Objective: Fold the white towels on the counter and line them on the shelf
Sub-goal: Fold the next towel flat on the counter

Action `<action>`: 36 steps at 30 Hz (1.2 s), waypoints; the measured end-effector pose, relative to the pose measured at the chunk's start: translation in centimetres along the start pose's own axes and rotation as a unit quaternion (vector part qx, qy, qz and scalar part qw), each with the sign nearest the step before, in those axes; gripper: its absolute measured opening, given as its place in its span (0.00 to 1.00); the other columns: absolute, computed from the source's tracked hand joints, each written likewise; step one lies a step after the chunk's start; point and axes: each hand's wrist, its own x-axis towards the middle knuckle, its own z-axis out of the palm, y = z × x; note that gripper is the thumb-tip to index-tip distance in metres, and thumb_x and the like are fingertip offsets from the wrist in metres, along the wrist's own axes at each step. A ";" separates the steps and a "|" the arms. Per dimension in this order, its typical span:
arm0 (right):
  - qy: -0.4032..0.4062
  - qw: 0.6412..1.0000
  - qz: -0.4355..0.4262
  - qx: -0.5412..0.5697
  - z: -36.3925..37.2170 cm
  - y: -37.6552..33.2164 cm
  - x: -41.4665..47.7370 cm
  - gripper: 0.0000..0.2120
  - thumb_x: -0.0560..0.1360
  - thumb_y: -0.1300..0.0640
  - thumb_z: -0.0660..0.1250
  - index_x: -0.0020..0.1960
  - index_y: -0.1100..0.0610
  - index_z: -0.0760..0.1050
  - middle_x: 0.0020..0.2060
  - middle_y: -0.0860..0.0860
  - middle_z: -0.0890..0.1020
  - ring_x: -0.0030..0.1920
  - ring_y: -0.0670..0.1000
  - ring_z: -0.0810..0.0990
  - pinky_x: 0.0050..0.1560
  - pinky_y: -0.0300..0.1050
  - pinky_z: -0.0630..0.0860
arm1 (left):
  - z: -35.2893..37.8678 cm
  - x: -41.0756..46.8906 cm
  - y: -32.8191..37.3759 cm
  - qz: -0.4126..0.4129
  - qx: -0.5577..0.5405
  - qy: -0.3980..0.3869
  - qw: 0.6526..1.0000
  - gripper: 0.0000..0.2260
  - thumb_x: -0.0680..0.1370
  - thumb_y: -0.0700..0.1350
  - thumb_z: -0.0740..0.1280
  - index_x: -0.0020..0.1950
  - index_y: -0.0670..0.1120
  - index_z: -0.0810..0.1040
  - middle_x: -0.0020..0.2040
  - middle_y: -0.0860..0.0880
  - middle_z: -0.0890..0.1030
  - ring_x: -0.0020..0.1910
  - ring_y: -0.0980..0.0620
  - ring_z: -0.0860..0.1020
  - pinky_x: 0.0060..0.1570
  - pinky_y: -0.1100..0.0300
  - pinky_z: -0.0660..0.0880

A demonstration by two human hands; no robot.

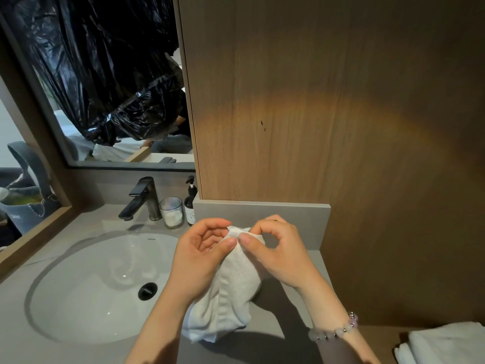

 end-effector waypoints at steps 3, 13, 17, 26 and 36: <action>-0.036 0.998 -0.032 0.037 -0.5 -0.8 -0.4 0.13 0.66 0.45 0.64 0.34 0.53 0.80 0.31 0.47 0.80 0.38 0.49 0.73 0.41 0.40 0.68 | -0.7 0.2 0.6 0.017 0.016 -0.010 1.000 0.10 0.68 0.34 0.72 0.47 0.44 0.79 0.37 0.51 0.81 0.38 0.57 0.78 0.43 0.68 0.76; -0.107 0.991 -0.027 0.071 0.8 -3.2 -1.4 0.04 0.72 0.59 0.69 0.42 0.56 0.83 0.43 0.41 0.77 0.31 0.43 0.72 0.35 0.29 0.67 | -3.2 0.5 2.8 0.083 0.221 -0.081 0.968 0.11 0.71 0.46 0.63 0.48 0.60 0.78 0.48 0.58 0.82 0.48 0.61 0.78 0.50 0.72 0.72; -0.171 0.984 -0.050 0.019 1.1 -3.3 -1.3 0.18 0.73 0.51 0.61 0.35 0.65 0.77 0.42 0.56 0.79 0.41 0.48 0.75 0.42 0.39 0.70 | -3.7 0.2 2.9 0.060 0.163 -0.116 0.978 0.09 0.71 0.45 0.63 0.46 0.58 0.79 0.46 0.52 0.82 0.49 0.53 0.80 0.50 0.62 0.75; -0.175 0.984 -0.027 -0.027 0.8 -3.9 -1.0 0.20 0.79 0.54 0.62 0.31 0.63 0.72 0.38 0.44 0.71 0.41 0.41 0.70 0.41 0.28 0.62 | -4.1 0.2 4.1 0.105 0.131 -0.079 0.983 0.06 0.76 0.41 0.66 0.44 0.54 0.77 0.38 0.57 0.78 0.39 0.60 0.76 0.41 0.70 0.74; -0.142 0.989 -0.043 -0.015 0.0 -4.7 0.1 0.17 0.78 0.55 0.63 0.33 0.64 0.75 0.39 0.46 0.71 0.41 0.42 0.70 0.40 0.30 0.64 | -4.1 0.2 4.4 0.091 0.056 -0.065 0.992 0.13 0.63 0.60 0.76 0.41 0.55 0.82 0.36 0.53 0.82 0.36 0.59 0.79 0.38 0.69 0.76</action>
